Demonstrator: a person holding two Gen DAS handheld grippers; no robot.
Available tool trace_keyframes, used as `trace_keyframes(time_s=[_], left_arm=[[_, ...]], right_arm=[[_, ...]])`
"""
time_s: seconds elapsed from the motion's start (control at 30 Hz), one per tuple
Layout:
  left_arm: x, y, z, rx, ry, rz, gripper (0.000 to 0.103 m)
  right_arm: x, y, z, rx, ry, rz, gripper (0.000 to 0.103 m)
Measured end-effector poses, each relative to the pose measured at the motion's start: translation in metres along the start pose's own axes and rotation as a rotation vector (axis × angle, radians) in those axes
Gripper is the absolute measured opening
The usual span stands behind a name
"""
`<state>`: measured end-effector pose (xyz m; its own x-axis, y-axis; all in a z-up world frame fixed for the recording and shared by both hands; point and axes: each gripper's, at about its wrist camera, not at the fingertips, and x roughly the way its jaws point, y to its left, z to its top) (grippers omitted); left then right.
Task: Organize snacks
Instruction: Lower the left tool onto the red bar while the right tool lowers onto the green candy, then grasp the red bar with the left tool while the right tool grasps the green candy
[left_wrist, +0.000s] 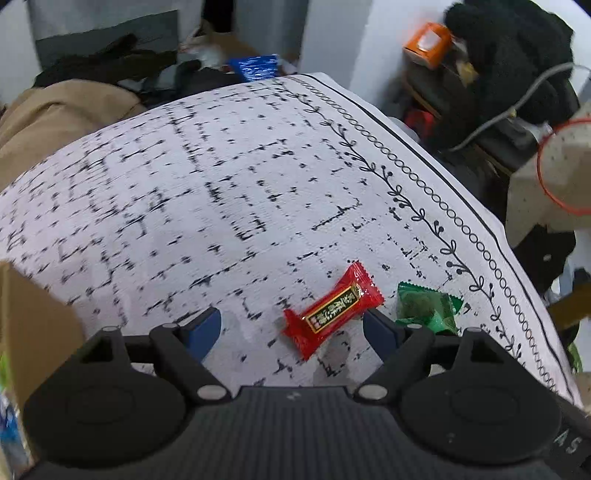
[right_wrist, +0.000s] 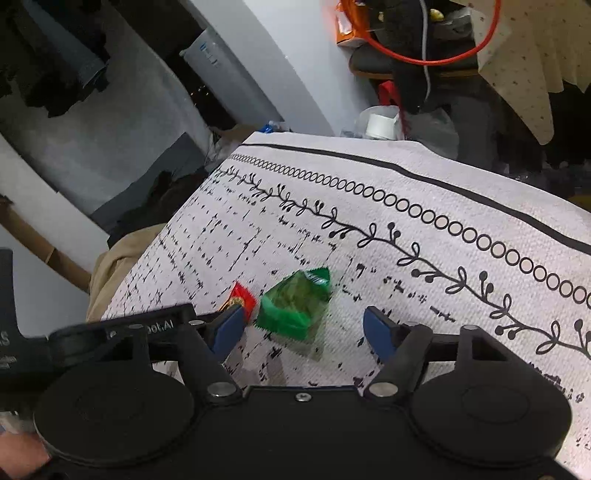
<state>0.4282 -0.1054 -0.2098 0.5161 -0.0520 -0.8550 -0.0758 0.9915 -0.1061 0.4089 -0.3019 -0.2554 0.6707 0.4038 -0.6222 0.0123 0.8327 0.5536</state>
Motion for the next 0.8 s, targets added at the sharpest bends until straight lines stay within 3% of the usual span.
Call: trace_keyframes(time_s=[0.17, 0.5, 0.6, 0.67, 0.7, 0.73, 0.8], left_arm=[[0.012, -0.001, -0.004, 0.03, 0.006, -0.029, 0.083], [0.018, -0.013, -0.005, 0.136, -0.074, -0.013, 0.077], [0.019, -0.012, -0.007, 0.133, -0.088, -0.015, 0.066], [0.017, -0.012, -0.008, 0.14, -0.093, -0.012, 0.047], [0.016, -0.013, -0.007, 0.144, -0.092, -0.019, 0.041], [0.015, -0.013, -0.007, 0.143, -0.089, -0.029, 0.028], [0.013, -0.013, -0.006, 0.135, -0.08, -0.04, 0.022]], right_arm=[[0.006, -0.001, 0.001, 0.021, -0.013, 0.003, 0.062], [0.013, -0.007, 0.001, 0.069, -0.016, 0.032, 0.062], [0.016, -0.003, 0.0, 0.053, -0.005, 0.029, 0.057], [0.019, -0.002, -0.001, 0.052, 0.01, 0.035, 0.039], [0.021, -0.002, -0.002, 0.054, 0.025, 0.043, 0.038], [0.021, -0.001, -0.002, 0.051, 0.027, 0.043, 0.037], [0.018, 0.002, -0.003, 0.026, 0.026, 0.042, 0.032]])
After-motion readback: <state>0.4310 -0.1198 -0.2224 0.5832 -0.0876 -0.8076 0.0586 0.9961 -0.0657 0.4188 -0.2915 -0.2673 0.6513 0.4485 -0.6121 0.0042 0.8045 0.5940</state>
